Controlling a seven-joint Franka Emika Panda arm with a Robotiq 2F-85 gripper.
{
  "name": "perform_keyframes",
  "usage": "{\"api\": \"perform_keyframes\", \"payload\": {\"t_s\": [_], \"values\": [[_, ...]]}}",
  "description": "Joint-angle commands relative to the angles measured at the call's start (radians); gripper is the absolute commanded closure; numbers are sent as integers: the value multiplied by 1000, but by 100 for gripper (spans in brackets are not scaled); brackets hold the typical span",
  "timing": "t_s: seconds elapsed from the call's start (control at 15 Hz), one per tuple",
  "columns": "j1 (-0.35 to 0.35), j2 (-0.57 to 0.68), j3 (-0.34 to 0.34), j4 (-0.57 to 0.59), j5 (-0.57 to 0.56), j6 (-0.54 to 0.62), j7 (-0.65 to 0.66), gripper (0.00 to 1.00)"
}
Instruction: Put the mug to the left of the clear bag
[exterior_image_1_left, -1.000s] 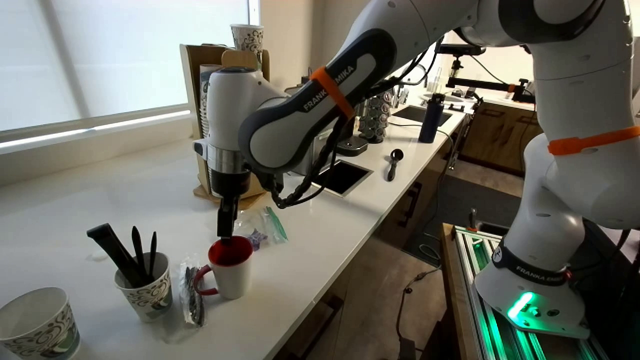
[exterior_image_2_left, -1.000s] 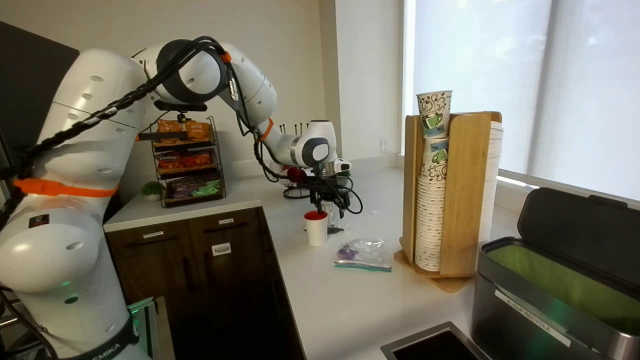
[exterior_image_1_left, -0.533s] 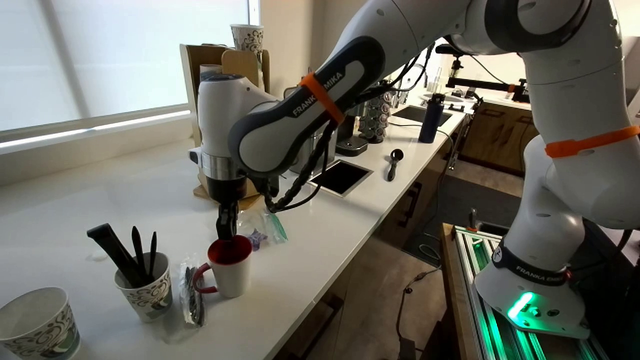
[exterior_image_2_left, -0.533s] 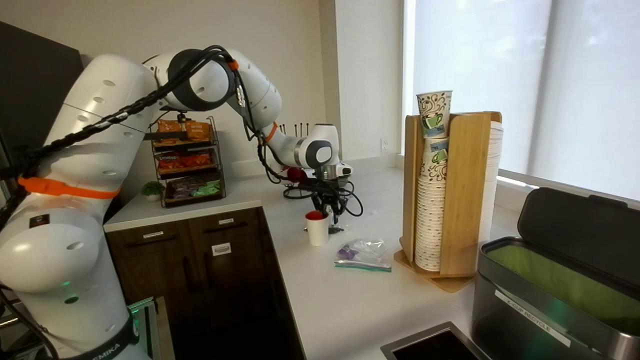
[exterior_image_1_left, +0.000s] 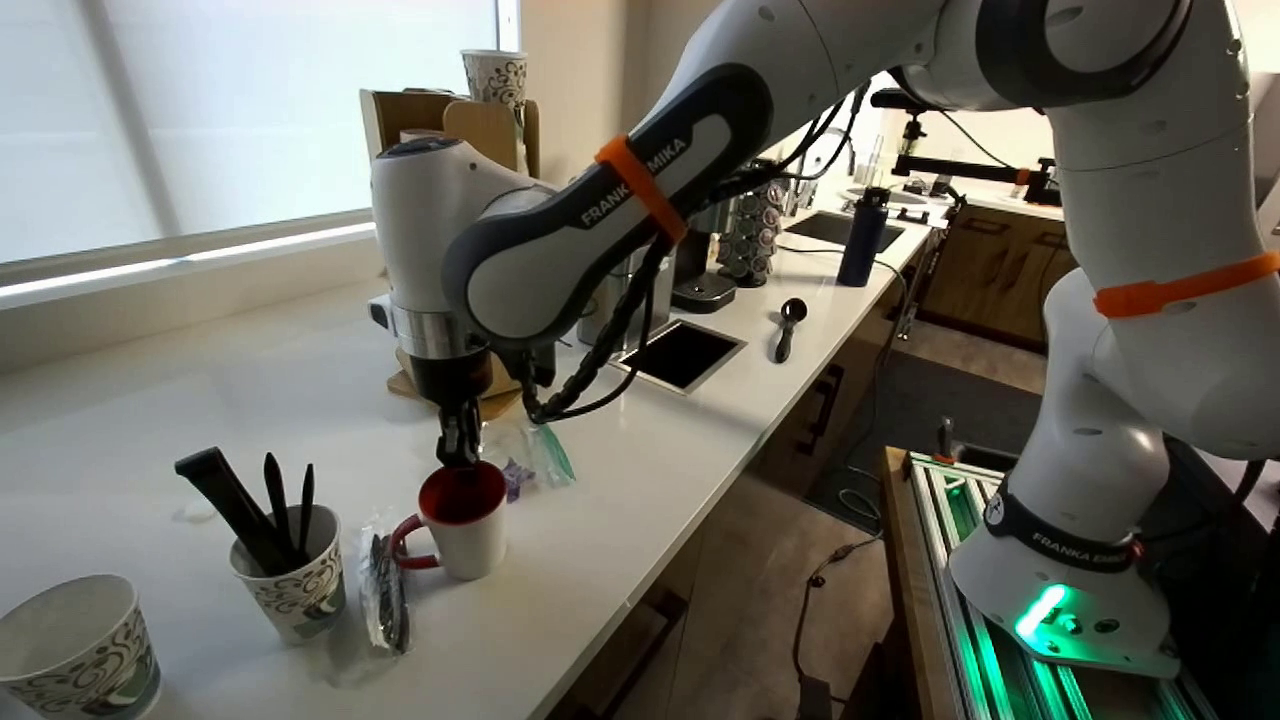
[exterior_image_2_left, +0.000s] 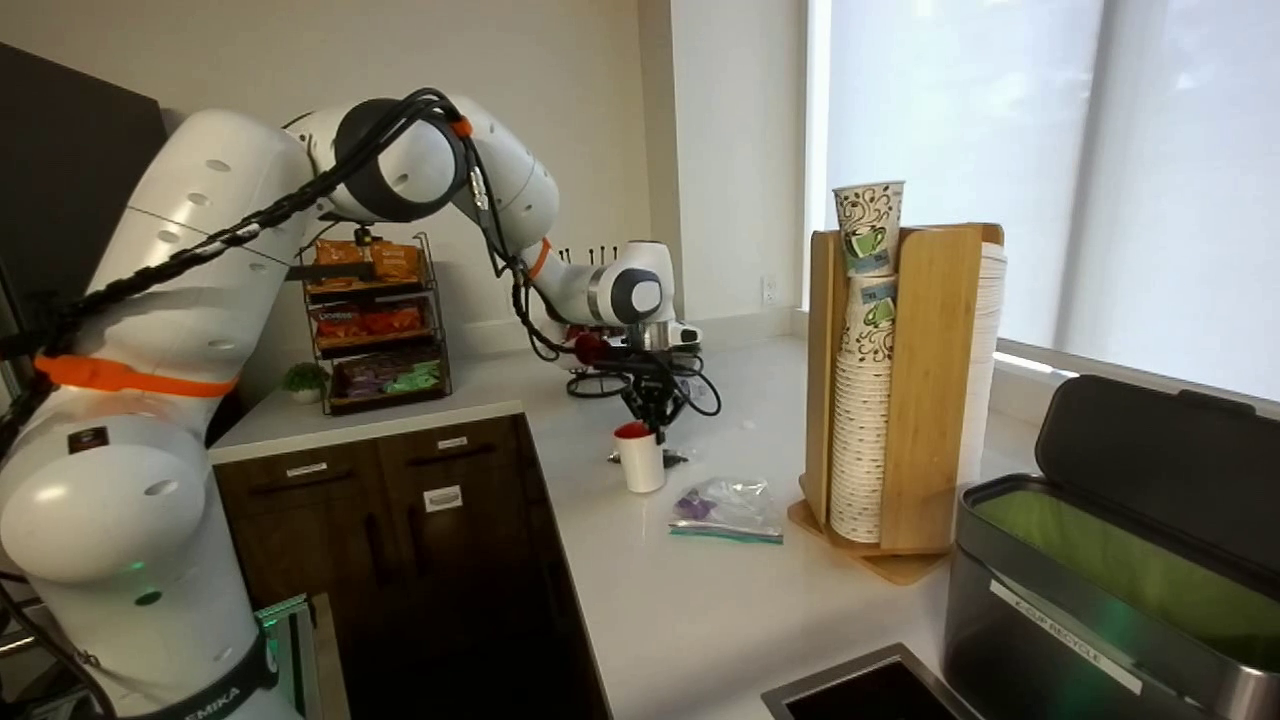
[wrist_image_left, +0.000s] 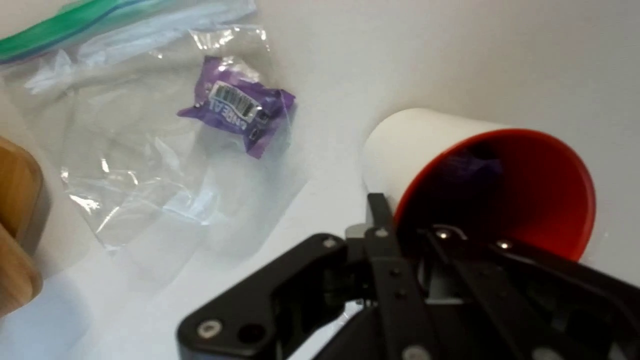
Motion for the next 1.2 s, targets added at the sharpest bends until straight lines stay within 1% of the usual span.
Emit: {"api": "perform_keyframes", "payload": {"t_s": [0.0, 0.07, 0.27, 0.47, 0.6, 0.67, 0.8, 0.93, 1.0, 1.07, 1.13], "values": [[-1, -24, -36, 9, -78, -83, -49, 98], [-19, -30, -35, 11, -80, -92, -89, 98], [-98, -30, -9, 31, -13, -83, -252, 98], [-150, -15, 7, 60, 25, -82, -366, 98], [-189, -12, 33, 67, 61, -81, -483, 98], [-201, -5, 42, 82, 63, -102, -551, 98], [-192, -13, 40, 76, 28, -123, -637, 98], [-158, -22, 23, 72, -31, -156, -675, 98], [-126, -27, 4, 71, -79, -165, -637, 98], [-103, -36, -11, 55, -97, -128, -548, 98], [-145, -8, 11, 66, -46, -119, -616, 91]]}}
